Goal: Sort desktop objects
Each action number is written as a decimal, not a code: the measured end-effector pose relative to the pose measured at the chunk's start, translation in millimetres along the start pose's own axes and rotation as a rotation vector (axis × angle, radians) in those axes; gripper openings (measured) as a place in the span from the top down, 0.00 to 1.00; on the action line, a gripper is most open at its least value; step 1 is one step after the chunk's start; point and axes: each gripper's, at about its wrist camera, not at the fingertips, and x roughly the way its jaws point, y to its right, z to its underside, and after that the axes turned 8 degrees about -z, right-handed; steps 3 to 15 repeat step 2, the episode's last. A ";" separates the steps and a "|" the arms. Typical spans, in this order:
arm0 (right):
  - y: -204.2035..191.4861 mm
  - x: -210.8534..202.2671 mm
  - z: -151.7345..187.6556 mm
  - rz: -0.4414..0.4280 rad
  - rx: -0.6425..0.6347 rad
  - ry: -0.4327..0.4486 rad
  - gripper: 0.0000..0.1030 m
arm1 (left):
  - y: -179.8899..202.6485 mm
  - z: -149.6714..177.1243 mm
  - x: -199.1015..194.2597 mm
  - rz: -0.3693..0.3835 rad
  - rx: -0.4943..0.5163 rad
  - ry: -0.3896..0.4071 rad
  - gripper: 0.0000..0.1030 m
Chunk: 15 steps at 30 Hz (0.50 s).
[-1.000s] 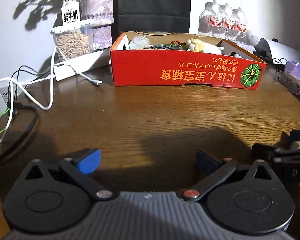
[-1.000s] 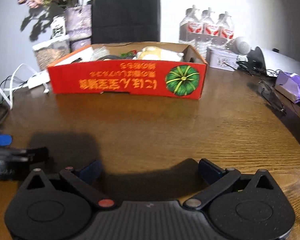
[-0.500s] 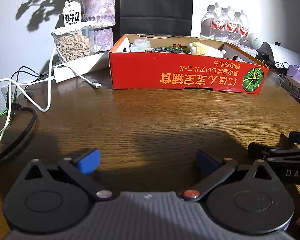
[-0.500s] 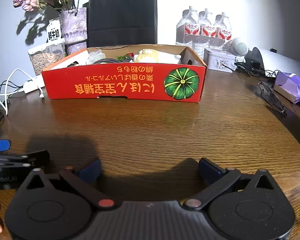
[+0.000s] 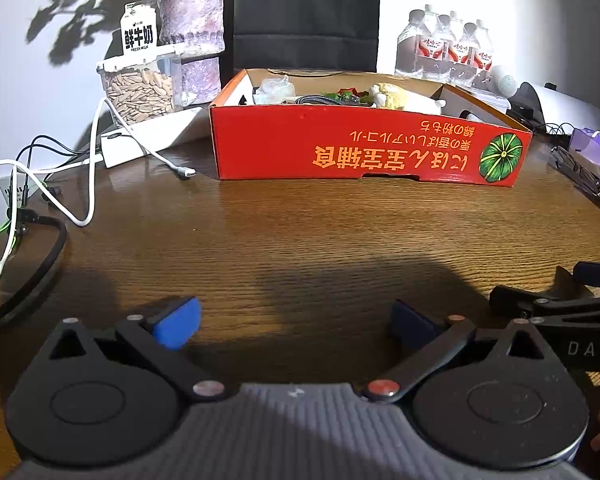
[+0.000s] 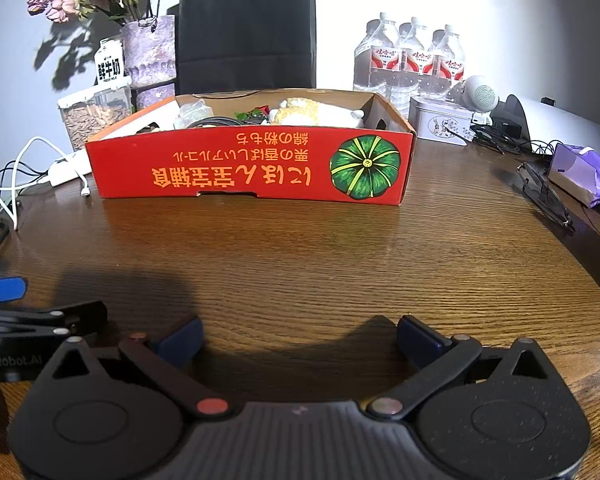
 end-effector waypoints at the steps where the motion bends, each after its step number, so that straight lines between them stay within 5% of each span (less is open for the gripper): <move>1: 0.0 0.0 0.0 0.000 0.000 0.000 0.00 | -0.1 0.0 0.0 0.000 0.000 0.000 0.00; 15: 0.1 -0.1 0.0 0.000 0.000 0.000 0.00 | -0.1 -0.1 0.0 0.000 0.000 0.000 0.00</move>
